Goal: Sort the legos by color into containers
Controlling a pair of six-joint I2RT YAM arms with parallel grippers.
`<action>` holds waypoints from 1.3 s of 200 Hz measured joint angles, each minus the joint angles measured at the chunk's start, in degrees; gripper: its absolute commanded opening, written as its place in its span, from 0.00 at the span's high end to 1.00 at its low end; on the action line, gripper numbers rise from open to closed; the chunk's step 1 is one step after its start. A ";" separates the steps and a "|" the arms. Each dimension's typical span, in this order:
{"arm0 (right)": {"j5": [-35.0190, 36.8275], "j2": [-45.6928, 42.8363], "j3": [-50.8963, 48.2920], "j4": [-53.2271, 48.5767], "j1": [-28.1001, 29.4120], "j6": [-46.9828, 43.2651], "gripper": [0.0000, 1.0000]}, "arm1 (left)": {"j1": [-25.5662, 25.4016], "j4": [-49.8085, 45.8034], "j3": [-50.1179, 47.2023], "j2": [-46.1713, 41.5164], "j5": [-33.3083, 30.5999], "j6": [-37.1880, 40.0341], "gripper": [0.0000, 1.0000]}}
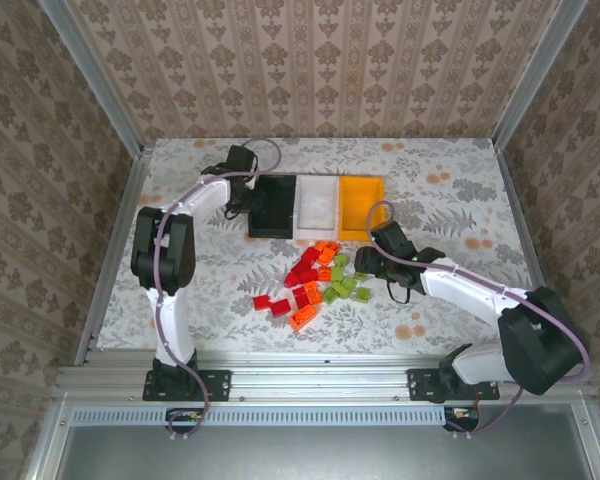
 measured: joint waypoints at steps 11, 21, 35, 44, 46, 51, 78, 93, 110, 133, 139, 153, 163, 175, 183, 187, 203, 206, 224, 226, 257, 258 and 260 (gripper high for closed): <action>0.24 1.70 0.02 0.39 0.02 0.15 0.36 | 0.33 -0.07 -2.03 -1.53 0.00 -0.94 0.43; 0.24 3.30 0.11 0.72 0.02 0.31 0.36 | 0.70 0.09 -4.57 -3.80 0.15 -2.38 0.36; 0.02 5.79 0.15 1.40 0.11 0.31 0.36 | 1.25 1.14 -9.03 -8.70 0.59 -4.20 0.28; -0.22 7.08 0.33 1.64 0.24 0.31 0.35 | 1.57 2.16 -12.55 -13.00 1.03 -5.20 0.24; -0.26 7.30 0.37 1.66 0.24 0.28 0.35 | 1.62 2.45 -13.42 -14.14 1.20 -5.44 0.24; -0.39 7.89 0.61 1.64 0.31 0.31 0.35 | 1.70 3.30 -15.80 -16.96 1.57 -6.29 0.23; -0.70 8.74 1.11 2.01 0.61 0.26 0.37 | 1.88 8.68 -27.74 -30.16 3.80 -10.32 0.23; -0.68 8.74 1.25 2.05 0.61 0.15 0.39 | 1.62 10.73 -33.81 -34.77 4.87 -12.17 0.23; -0.68 8.81 1.97 1.84 0.61 0.07 0.40 | 1.55 11.13 -38.47 -37.24 5.77 -13.64 0.23; -0.66 8.57 3.10 1.62 0.79 0.04 0.39 | 1.51 11.02 -40.87 -39.91 5.97 -14.53 0.23; -0.66 8.28 3.13 1.62 0.90 0.04 0.38 | 1.51 11.02 -41.05 -40.96 5.97 -14.67 0.23; -0.66 7.63 3.13 1.62 1.16 0.00 0.37 | 1.51 11.19 -41.07 -43.30 5.92 -14.84 0.23; -0.66 7.54 3.26 1.60 1.16 -0.15 0.37 | 1.51 11.23 -41.07 -44.54 5.92 -14.86 0.23; -0.66 8.24 3.63 1.60 1.16 -0.15 0.37 | 1.44 11.32 -41.07 -45.27 5.90 -14.91 0.23; -0.66 9.16 4.02 1.68 1.16 -0.15 0.38 | 1.44 11.41 -41.11 -45.29 5.90 -14.93 0.24; -0.66 9.77 4.20 1.81 1.16 -0.15 0.38 | 1.44 11.41 -41.18 -45.29 5.90 -14.97 0.24; -0.66 12.35 5.01 1.99 1.16 -0.15 0.38 | 1.22 11.52 -41.97 -45.29 5.81 -15.47 0.24; -0.66 12.87 5.14 2.05 1.16 -0.15 0.39 | 1.20 11.50 -42.12 -45.29 5.79 -15.56 0.24; -0.66 15.37 5.46 2.12 1.16 -0.17 0.43 | 1.14 11.58 -43.60 -45.53 5.73 -16.15 0.24; -0.59 15.63 5.49 2.12 1.16 -0.33 0.45 | 1.14 11.58 -43.85 -45.64 5.73 -16.17 0.24; 0.74 16.04 5.88 1.92 1.16 -0.22 0.60 | 1.14 11.39 -46.42 -47.25 5.73 -17.07 0.24; 0.76 16.04 5.88 1.92 1.16 -0.33 0.60 | 1.14 11.37 -46.47 -47.32 5.73 -17.09 0.24; 0.81 16.02 5.86 1.92 1.14 -0.42 0.60 | 1.14 11.34 -46.51 -47.41 5.73 -17.18 0.24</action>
